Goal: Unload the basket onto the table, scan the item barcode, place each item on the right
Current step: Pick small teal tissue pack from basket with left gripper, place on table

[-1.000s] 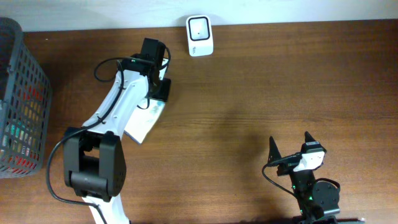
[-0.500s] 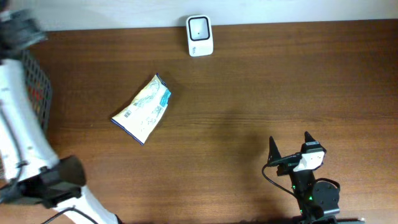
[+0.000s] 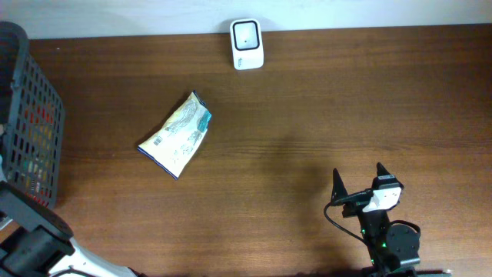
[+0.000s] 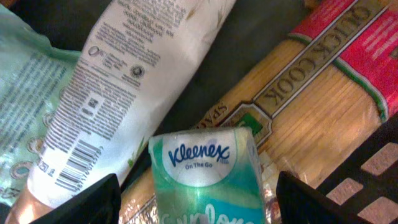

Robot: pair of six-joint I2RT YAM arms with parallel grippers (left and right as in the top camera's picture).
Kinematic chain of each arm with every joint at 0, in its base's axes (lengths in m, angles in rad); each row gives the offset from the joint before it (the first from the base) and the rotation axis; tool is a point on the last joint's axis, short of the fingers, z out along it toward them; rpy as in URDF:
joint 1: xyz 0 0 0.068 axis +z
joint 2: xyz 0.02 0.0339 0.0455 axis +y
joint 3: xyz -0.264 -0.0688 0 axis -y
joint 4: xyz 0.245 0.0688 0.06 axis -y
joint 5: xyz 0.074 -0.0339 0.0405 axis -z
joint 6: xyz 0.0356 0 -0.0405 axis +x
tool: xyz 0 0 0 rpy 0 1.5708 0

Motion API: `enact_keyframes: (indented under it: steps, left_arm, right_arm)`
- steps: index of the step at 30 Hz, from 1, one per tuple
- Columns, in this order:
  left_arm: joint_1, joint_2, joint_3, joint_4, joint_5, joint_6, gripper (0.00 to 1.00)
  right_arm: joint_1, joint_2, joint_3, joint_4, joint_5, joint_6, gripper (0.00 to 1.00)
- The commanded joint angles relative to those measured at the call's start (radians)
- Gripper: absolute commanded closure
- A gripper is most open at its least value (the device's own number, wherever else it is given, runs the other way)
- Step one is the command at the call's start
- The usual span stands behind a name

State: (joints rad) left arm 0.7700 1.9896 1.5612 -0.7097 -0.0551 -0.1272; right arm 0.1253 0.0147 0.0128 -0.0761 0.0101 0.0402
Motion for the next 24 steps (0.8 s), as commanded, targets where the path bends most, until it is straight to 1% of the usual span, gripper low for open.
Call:
enact_keyframes:
  steps: [1,2,3,5,6,10,11,12,14,16,18,20,22,23,24]
  left_arm:
    - [-0.008,0.077,-0.023,0.018,0.005,0.013,0.25]
    - [-0.008,0.093,-0.023,0.016,0.007,0.013,0.38]
    - [-0.008,0.095,-0.021,0.014,0.006,0.013,0.69]
    - [-0.008,0.095,0.016,-0.014,0.009,0.013,0.94]
    - [-0.008,0.095,0.043,-0.033,0.016,0.013,1.00]
    - [-0.008,0.095,0.304,-0.217,0.079,0.012,1.00]
    - [-0.008,0.095,0.338,-0.247,0.079,0.008,1.00]
    - [-0.008,0.095,0.353,-0.264,0.079,0.008,1.00]
    - [-0.007,0.099,0.352,-0.297,0.080,-0.040,1.00]
    - [-0.008,0.085,0.378,-0.307,0.111,-0.039,1.00]
    - [-0.009,0.040,0.474,-0.333,0.124,-0.040,1.00]
    - [-0.016,-0.042,0.593,-0.350,0.176,-0.040,1.00]
    - [-0.039,-0.126,0.641,-0.340,0.154,-0.039,1.00]
    - [-0.041,-0.127,0.640,-0.341,0.140,-0.039,0.74]
    - [-0.039,-0.095,0.630,-0.368,0.138,-0.040,0.43]
  right_arm:
    - [0.005,-0.006,-0.007,-0.004,0.005,-0.007,0.02]
    - [0.005,-0.006,-0.007,-0.004,0.005,-0.007,0.01]
    - [0.005,-0.006,-0.007,-0.004,0.005,-0.007,0.01]
    - [0.005,-0.006,-0.007,-0.004,0.005,-0.007,0.01]
    - [0.005,-0.006,-0.007,-0.004,0.005,-0.007,0.01]
    - [0.005,-0.006,-0.007,-0.004,0.005,-0.007,0.01]
    - [0.005,-0.006,-0.007,-0.004,0.005,-0.007,0.01]
    - [0.005,-0.006,-0.007,-0.004,0.005,-0.007,0.01]
    - [0.005,-0.006,-0.007,-0.004,0.005,-0.007,0.01]
    - [0.005,-0.006,-0.007,-0.004,0.005,-0.007,0.01]
    - [0.005,-0.006,-0.007,-0.004,0.005,-0.007,0.01]
    - [0.005,-0.006,-0.007,-0.004,0.005,-0.007,0.01]
    - [0.005,-0.006,-0.007,-0.004,0.005,-0.007,0.01]
    - [0.005,-0.006,-0.007,-0.004,0.005,-0.007,0.01]
    - [0.005,-0.006,-0.007,-0.004,0.005,-0.007,0.01]
